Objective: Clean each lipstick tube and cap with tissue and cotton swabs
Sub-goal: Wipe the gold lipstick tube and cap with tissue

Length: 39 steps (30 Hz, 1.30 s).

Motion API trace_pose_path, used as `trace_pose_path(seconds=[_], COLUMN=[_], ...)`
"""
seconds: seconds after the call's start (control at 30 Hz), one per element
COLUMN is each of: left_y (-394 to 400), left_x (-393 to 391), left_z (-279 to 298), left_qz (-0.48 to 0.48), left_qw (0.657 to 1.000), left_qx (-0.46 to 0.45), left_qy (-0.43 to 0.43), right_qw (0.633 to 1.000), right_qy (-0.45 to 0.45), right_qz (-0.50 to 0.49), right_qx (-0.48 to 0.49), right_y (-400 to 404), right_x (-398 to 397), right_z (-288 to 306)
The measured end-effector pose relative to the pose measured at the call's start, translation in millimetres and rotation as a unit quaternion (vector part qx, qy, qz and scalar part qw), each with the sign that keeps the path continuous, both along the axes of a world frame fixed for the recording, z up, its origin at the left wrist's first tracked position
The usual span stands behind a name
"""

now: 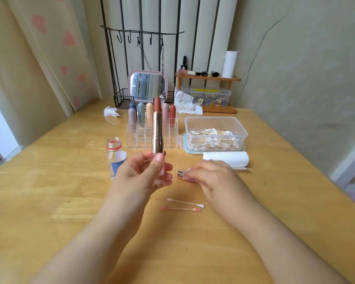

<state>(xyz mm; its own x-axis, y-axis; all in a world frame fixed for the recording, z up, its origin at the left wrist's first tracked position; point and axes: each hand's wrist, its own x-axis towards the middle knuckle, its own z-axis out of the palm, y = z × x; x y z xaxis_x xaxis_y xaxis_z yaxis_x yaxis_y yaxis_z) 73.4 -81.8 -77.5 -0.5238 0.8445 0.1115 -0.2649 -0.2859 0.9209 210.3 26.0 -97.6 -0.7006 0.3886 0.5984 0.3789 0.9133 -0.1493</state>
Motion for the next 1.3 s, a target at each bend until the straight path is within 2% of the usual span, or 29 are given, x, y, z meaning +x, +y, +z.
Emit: trace_pose_path(seconds=[0.07, 0.13, 0.2, 0.33, 0.53, 0.67, 0.87, 1.3], left_y=[0.3, 1.0, 1.8, 1.7, 2.6, 3.7, 4.3, 4.4], left_x=[-0.6, -2.7, -2.6, 3.1, 4.6, 3.4, 1.7, -0.5], left_z=[-0.9, -2.3, -2.9, -2.4, -0.1, -2.4, -6.3, -7.9], left_qz=[-0.001, -0.003, -0.010, -0.029, -0.007, -0.001, -0.013, -0.045], left_qw=[1.000, 1.000, 1.000, 0.999, 1.000, 1.000, 0.998, 0.997], left_qx=[-0.002, -0.007, -0.013, -0.017, -0.020, -0.024, -0.037, -0.036], left_qy=[0.000, 0.005, 0.013, 0.005, -0.001, 0.013, 0.039, 0.053], right_qw=[0.995, 0.987, 0.982, 0.983, 0.968, 0.972, 0.969, 0.968], right_qy=[-0.096, -0.132, -0.120, -0.078, 0.038, 0.015, -0.044, -0.009], right_qz=[-0.024, -0.046, -0.062, -0.050, -0.049, -0.078, -0.059, -0.051], right_qx=[-0.016, -0.083, -0.130, -0.158, -0.242, -0.223, -0.236, -0.246], right_y=[-2.9, -6.6, -7.9, -12.1, -12.7, -8.9, -16.1, -17.9], right_x=[1.3, 8.3, 13.6, 9.1, 16.4, 18.3, 15.0, 13.7], right_z=[-2.6, -1.9, 0.2, 6.8, 22.9, 21.6, 17.6, 20.6])
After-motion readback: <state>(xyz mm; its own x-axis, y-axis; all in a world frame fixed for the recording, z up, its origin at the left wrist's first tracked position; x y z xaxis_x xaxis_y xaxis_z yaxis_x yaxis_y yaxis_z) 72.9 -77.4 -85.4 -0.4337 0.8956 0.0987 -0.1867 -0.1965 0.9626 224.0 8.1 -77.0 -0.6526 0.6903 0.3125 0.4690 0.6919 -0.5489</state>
